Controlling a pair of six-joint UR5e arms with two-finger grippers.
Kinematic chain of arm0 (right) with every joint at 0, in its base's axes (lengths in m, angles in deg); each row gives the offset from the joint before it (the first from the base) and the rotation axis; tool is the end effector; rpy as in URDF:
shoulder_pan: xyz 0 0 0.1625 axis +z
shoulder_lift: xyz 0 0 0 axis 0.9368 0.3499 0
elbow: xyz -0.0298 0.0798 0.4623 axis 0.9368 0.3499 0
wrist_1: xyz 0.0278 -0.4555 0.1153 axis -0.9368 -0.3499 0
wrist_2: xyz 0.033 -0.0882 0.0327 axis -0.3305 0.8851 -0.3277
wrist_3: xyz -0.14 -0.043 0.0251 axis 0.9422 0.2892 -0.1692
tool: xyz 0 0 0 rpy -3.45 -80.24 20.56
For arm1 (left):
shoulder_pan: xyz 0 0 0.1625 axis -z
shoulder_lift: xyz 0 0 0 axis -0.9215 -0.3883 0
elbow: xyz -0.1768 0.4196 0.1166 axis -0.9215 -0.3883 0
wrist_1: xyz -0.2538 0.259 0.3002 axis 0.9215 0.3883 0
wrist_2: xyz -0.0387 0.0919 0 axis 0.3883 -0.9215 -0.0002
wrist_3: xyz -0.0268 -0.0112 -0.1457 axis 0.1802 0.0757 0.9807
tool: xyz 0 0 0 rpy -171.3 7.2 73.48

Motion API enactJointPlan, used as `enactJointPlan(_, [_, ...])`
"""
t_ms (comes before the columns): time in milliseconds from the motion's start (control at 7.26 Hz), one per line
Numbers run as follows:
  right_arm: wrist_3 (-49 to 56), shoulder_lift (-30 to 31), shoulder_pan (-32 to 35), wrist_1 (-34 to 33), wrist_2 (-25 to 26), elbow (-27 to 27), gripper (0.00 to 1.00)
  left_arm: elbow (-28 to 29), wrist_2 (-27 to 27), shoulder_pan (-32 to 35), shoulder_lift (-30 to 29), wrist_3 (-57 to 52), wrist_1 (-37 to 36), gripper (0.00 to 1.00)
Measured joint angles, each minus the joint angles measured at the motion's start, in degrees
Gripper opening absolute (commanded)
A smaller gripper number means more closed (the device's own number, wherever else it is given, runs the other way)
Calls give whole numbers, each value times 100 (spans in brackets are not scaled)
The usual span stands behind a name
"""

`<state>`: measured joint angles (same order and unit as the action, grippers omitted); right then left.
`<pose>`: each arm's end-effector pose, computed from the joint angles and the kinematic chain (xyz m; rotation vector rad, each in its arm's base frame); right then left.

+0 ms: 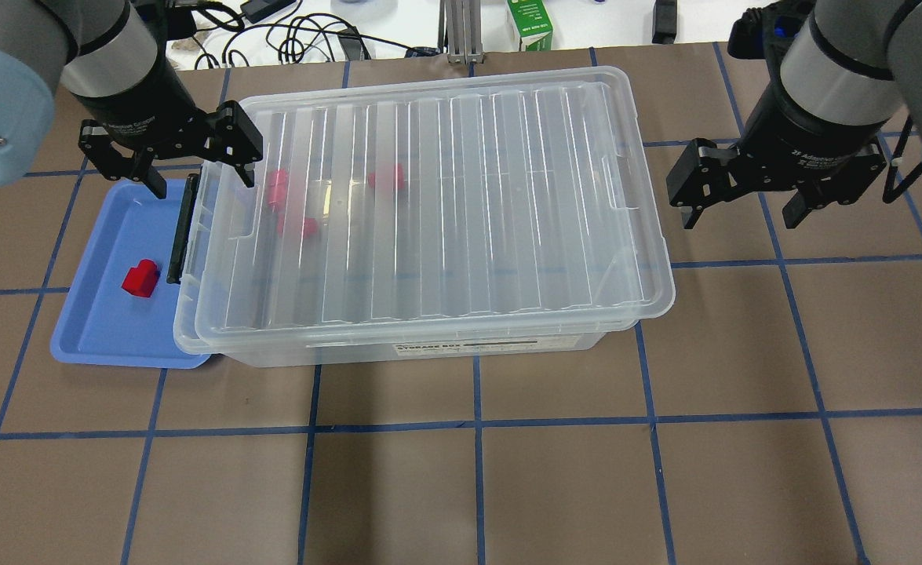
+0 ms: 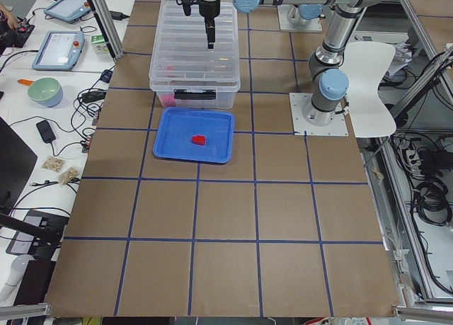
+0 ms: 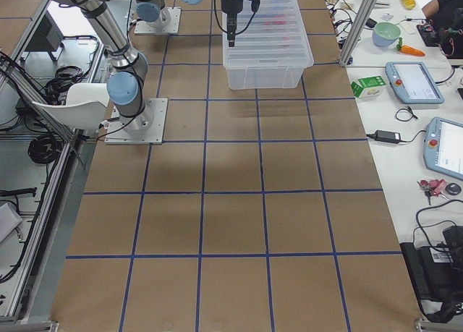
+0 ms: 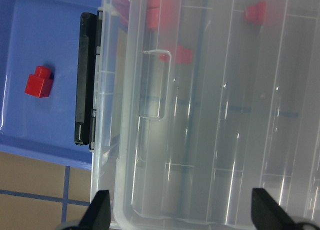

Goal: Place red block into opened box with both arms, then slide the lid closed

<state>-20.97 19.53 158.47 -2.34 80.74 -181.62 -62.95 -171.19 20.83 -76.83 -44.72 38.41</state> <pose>0.1218 -0.4814 0.5046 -0.0871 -3.1219 0.0308 -0.1069 -0.5696 0.4757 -0.2005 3.0926 -0.0506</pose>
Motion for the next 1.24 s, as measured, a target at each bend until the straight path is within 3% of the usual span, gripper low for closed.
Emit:
enactJointPlan(964, [-23,-91,-34,102,34,3,100,-1,-25,97,37,-74,145,100])
enactJointPlan(1240, [-19,-586,-44,-260,9,73,100,12,-41,160,42,-97,261,100])
